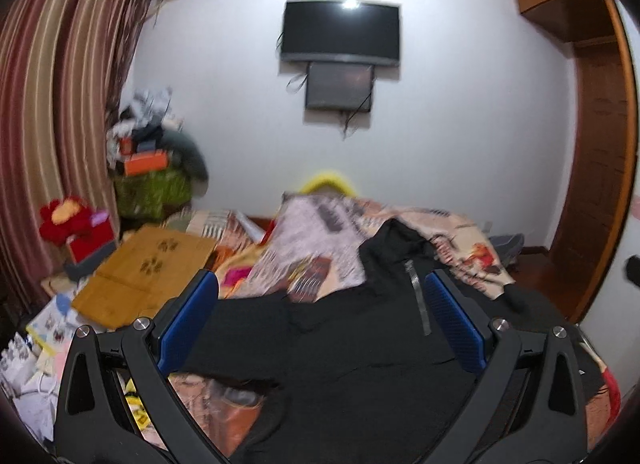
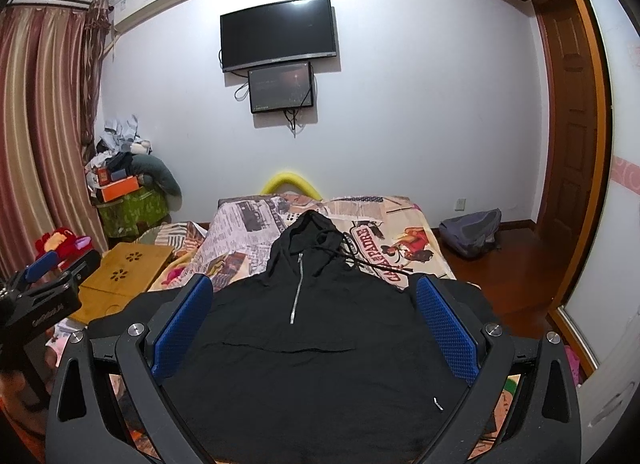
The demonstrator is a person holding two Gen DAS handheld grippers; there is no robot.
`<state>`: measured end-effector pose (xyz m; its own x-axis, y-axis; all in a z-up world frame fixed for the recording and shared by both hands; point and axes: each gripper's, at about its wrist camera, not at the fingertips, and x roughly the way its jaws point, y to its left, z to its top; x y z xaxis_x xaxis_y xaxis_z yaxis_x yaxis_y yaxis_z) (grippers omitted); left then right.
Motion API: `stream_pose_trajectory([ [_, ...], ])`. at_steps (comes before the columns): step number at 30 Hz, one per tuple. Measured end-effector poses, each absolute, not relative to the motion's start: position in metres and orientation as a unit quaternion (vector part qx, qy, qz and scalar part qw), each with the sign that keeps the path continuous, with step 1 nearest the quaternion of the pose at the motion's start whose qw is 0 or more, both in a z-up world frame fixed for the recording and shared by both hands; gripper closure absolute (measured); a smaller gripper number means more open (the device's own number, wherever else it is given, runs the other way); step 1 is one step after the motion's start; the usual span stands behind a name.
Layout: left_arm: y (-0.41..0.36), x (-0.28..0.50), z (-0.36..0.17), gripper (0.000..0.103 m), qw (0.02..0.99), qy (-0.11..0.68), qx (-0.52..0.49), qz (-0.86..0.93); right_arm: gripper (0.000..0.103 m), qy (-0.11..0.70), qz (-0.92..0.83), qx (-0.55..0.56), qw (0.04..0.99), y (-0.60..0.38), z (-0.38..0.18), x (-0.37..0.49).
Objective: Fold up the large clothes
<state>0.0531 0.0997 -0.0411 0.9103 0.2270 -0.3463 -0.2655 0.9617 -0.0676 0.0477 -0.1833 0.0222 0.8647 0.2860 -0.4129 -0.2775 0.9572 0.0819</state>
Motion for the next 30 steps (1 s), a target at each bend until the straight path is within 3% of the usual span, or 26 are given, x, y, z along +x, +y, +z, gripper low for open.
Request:
stream_pose_trajectory([
  [7, 0.207, 0.086, -0.105, 0.0, 0.933, 0.276, -0.172, 0.153, 0.002, 0.251, 0.152, -0.023, 0.956, -0.163, 0.0, 0.079],
  [17, 0.321, 0.086, -0.193, 0.001, 0.869, 0.352, -0.308, 0.159, 0.002, 0.323, 0.166, -0.07, 0.929, -0.131, -0.039, 0.135],
  [23, 0.362, 0.078, -0.236, 0.018, 0.827, 0.368, -0.396, 0.155, 0.002, 0.361, 0.18, -0.1, 0.91, -0.108, -0.061, 0.163],
  [28, 0.386, 0.08, -0.271, 0.027, 0.791, 0.373, -0.466, 0.134, 0.002, 0.41, 0.196, -0.114, 0.884, -0.091, -0.089, 0.183],
  [30, 0.394, 0.082, -0.283, 0.037, 0.776, 0.372, -0.492, 0.131, 0.003, 0.431, 0.199, -0.113, 0.873, -0.087, -0.099, 0.191],
])
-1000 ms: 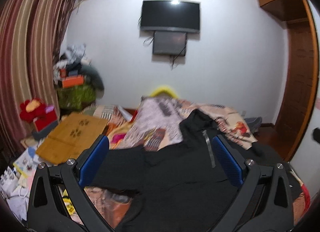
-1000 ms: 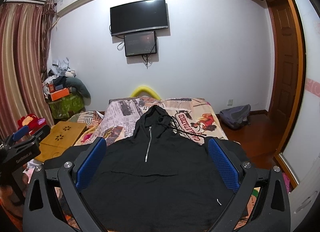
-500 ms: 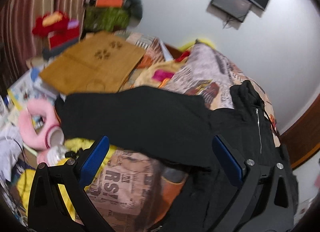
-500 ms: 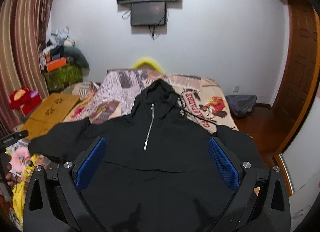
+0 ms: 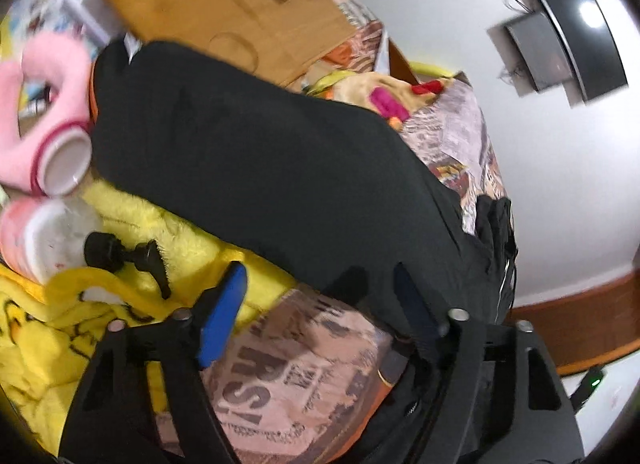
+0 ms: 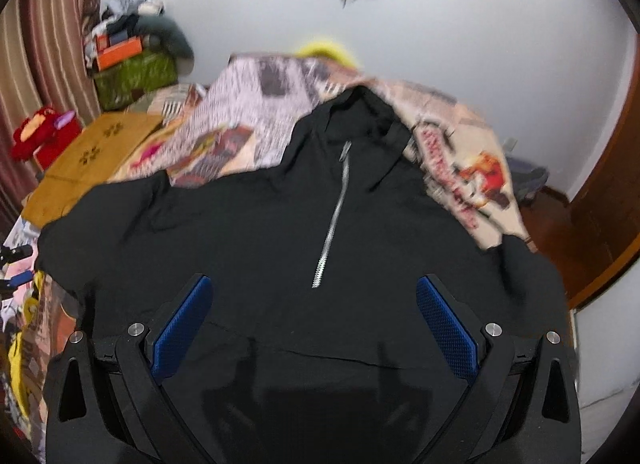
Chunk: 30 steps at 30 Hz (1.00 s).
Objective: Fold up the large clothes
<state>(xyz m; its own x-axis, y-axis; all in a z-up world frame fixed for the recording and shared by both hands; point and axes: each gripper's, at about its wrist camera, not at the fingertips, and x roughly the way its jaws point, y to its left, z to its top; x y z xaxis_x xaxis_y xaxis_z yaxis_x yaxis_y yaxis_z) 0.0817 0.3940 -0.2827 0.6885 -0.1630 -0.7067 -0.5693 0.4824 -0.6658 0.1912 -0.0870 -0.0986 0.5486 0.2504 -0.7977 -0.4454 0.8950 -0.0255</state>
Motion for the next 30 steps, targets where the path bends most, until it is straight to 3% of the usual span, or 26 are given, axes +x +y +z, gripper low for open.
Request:
stream_pose_trajectory([
  [5, 0.402, 0.093, -0.287, 0.059, 0.779, 0.369, -0.487, 0.141, 0.003, 0.462, 0.206, -0.108, 0.856, -0.085, -0.112, 0.2],
  [11, 0.387, 0.112, -0.252, 0.088, 0.828, 0.379, -0.359, 0.204, 0.003, 0.482, 0.212, -0.109, 0.843, -0.086, -0.118, 0.208],
  [17, 0.358, 0.139, -0.193, 0.096, 0.876, 0.353, -0.241, 0.222, 0.003, 0.471, 0.209, -0.111, 0.85, -0.095, -0.106, 0.212],
  [26, 0.282, 0.192, -0.102, 0.099, 0.928, 0.295, -0.181, 0.137, 0.003, 0.425, 0.209, -0.112, 0.873, -0.118, -0.07, 0.208],
  [30, 0.227, 0.217, -0.088, 0.099, 0.94, 0.292, -0.154, 0.09, 0.003, 0.409, 0.213, -0.113, 0.88, -0.13, -0.057, 0.205],
])
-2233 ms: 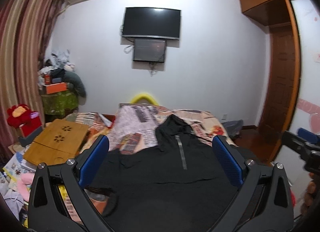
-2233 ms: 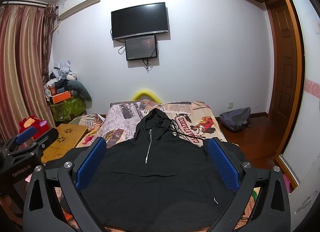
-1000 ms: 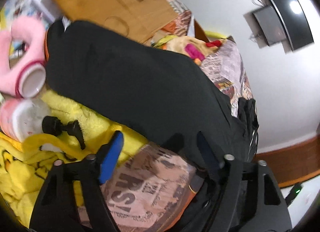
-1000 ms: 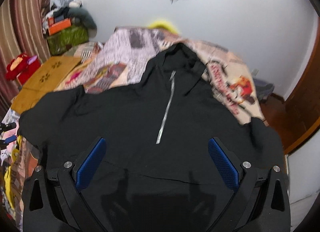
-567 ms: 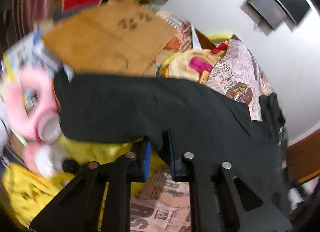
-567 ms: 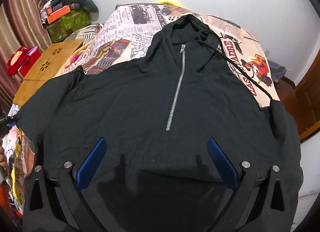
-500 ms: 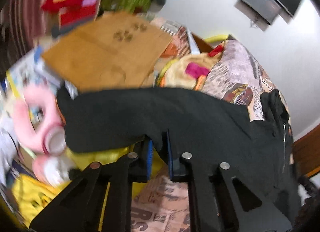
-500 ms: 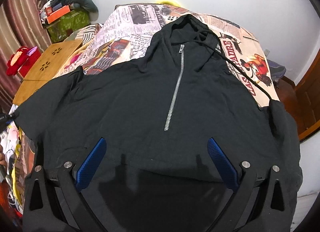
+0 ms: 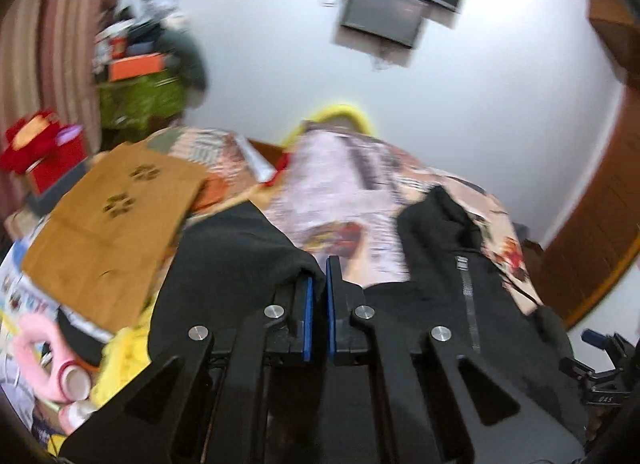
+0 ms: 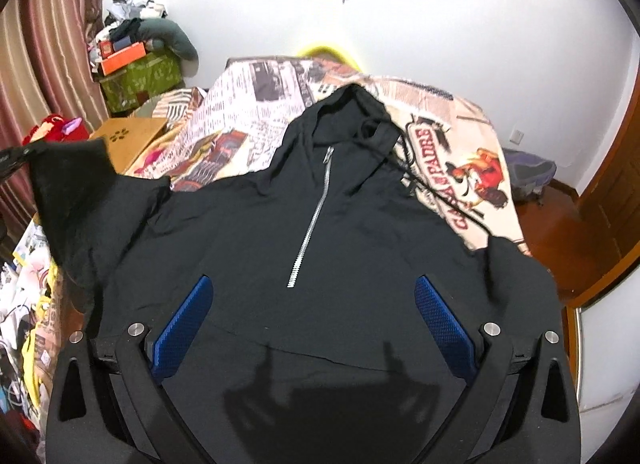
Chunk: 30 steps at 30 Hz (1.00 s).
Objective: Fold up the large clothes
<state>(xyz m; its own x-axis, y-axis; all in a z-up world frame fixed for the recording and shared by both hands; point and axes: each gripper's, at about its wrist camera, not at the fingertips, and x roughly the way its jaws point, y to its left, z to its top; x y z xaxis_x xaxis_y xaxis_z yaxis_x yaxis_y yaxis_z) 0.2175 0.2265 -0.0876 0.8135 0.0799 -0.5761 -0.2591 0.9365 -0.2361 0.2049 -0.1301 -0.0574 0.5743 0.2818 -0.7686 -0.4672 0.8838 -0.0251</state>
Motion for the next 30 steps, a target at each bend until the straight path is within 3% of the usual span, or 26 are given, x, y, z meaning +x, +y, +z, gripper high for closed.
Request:
stream_pose_trajectory([
  [5, 0.153, 0.245, -0.097, 0.099, 0.94, 0.315, -0.124, 0.031, 0.003, 0.397, 0.212, -0.129, 0.884, -0.146, -0.052, 0.2],
  [17, 0.016, 0.277, -0.185, 0.099, 0.885, 0.453, -0.067, -0.082, 0.003, 0.423, 0.198, -0.15, 0.872, -0.188, -0.075, 0.191],
  [25, -0.014, 0.269, -0.232, 0.097, 0.854, 0.512, -0.01, -0.09, 0.003, 0.444, 0.194, -0.156, 0.861, -0.195, -0.09, 0.186],
  [30, -0.009, 0.255, -0.223, 0.09, 0.849, 0.518, -0.003, -0.104, 0.003, 0.442, 0.201, -0.171, 0.858, -0.187, -0.089, 0.18],
])
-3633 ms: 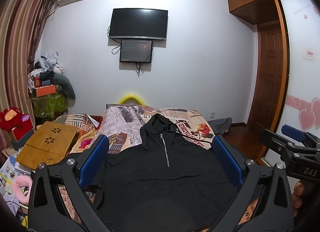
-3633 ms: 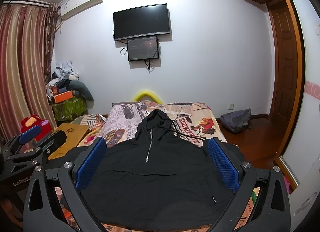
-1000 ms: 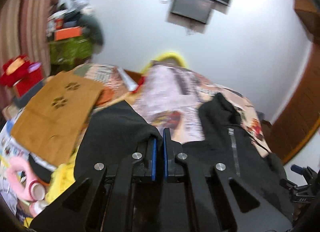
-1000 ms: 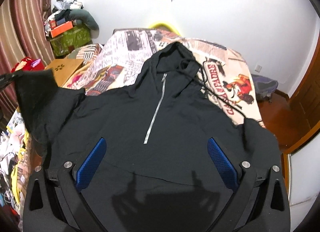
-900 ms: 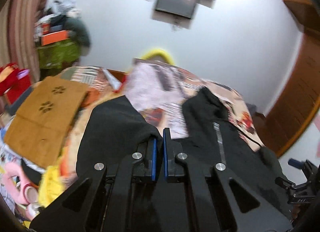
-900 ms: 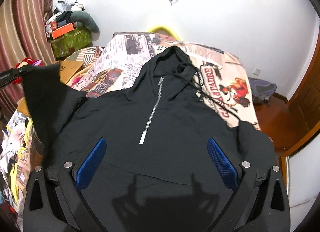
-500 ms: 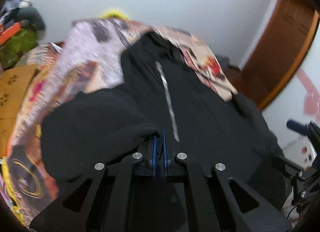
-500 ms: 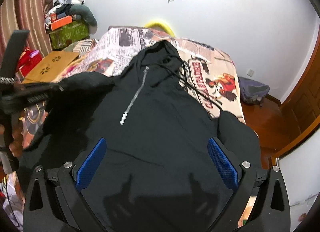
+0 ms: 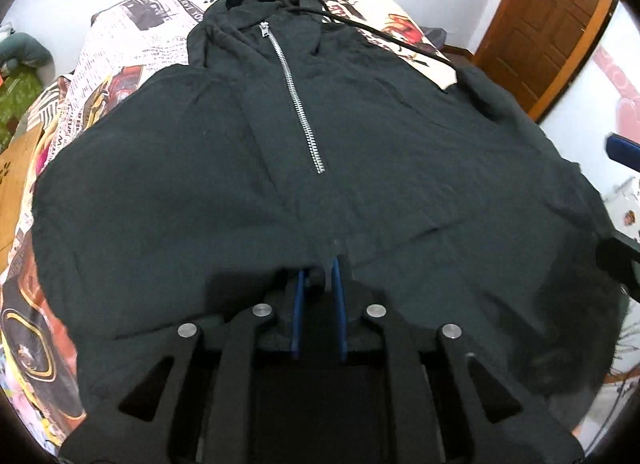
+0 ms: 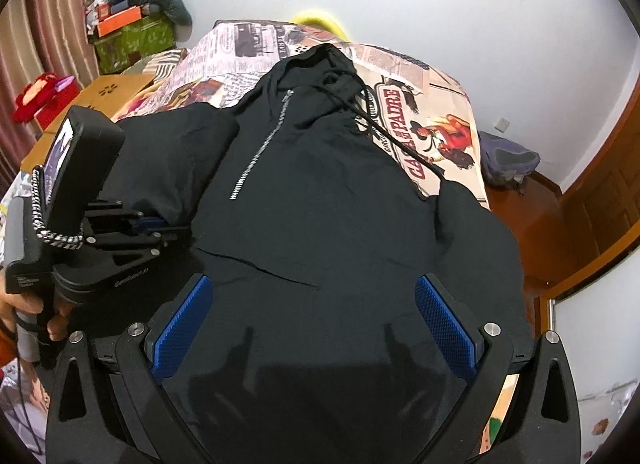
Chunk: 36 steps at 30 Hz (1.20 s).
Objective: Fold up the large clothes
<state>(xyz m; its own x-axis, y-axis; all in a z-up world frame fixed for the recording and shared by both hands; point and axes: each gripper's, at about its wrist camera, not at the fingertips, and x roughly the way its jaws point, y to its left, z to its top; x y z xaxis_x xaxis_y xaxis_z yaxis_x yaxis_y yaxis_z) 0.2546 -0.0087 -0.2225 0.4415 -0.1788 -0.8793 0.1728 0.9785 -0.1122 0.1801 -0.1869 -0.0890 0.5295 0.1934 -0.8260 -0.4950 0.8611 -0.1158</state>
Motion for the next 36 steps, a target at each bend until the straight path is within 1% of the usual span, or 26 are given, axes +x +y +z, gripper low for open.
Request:
stream_pose_trajectory([
  [1, -0.007, 0.249, -0.215, 0.09, 0.853, 0.511, 0.005, -0.103, 0.003, 0.438, 0.203, -0.174, 0.858, -0.184, -0.087, 0.179],
  [3, -0.003, 0.241, -0.199, 0.085, 0.863, 0.493, 0.021, -0.103, 0.003, 0.431, 0.207, -0.175, 0.86, -0.179, -0.082, 0.177],
  [4, 0.002, 0.234, -0.189, 0.074, 0.87, 0.481, 0.027, -0.103, 0.003, 0.427, 0.211, -0.175, 0.862, -0.176, -0.079, 0.176],
  [5, 0.007, 0.231, -0.181, 0.058, 0.875, 0.473, 0.029, -0.1, 0.003, 0.422, 0.213, -0.175, 0.864, -0.172, -0.075, 0.176],
  [7, 0.024, 0.218, -0.157, 0.048, 0.895, 0.436, 0.028, -0.091, 0.003, 0.416, 0.218, -0.173, 0.866, -0.163, -0.071, 0.175],
  [10, 0.052, 0.208, -0.132, 0.048, 0.912, 0.404, 0.027, -0.065, 0.003, 0.405, 0.229, -0.175, 0.868, -0.147, -0.063, 0.173],
  [12, 0.078, 0.201, -0.117, 0.045, 0.921, 0.387, 0.021, -0.043, 0.003, 0.398, 0.235, -0.181, 0.868, -0.133, -0.061, 0.172],
  [13, 0.09, 0.198, -0.112, 0.042, 0.924, 0.38, 0.018, -0.032, 0.003, 0.394, 0.239, -0.185, 0.868, -0.124, -0.059, 0.172],
  [14, 0.104, 0.194, -0.107, 0.04, 0.927, 0.374, 0.015, -0.019, 0.003, 0.392, 0.244, -0.187, 0.867, -0.117, -0.059, 0.171],
  [18, 0.156, 0.182, -0.103, 0.04, 0.93, 0.367, 0.004, 0.028, 0.003, 0.391, 0.276, -0.2, 0.855, -0.078, -0.063, 0.168],
  [25, 0.227, 0.161, -0.131, 0.04, 0.917, 0.39, -0.033, 0.075, 0.004, 0.403, 0.319, -0.258, 0.818, -0.001, -0.093, 0.159],
  [34, 0.255, 0.155, -0.175, 0.04, 0.902, 0.419, -0.051, 0.089, 0.004, 0.427, 0.35, -0.333, 0.764, 0.073, -0.147, 0.146],
  [35, 0.256, 0.156, -0.178, 0.04, 0.901, 0.421, -0.052, 0.088, 0.005, 0.428, 0.347, -0.342, 0.761, 0.079, -0.153, 0.147],
  [36, 0.257, 0.155, -0.18, 0.04, 0.901, 0.422, -0.052, 0.087, 0.008, 0.429, 0.344, -0.353, 0.757, 0.086, -0.161, 0.148],
])
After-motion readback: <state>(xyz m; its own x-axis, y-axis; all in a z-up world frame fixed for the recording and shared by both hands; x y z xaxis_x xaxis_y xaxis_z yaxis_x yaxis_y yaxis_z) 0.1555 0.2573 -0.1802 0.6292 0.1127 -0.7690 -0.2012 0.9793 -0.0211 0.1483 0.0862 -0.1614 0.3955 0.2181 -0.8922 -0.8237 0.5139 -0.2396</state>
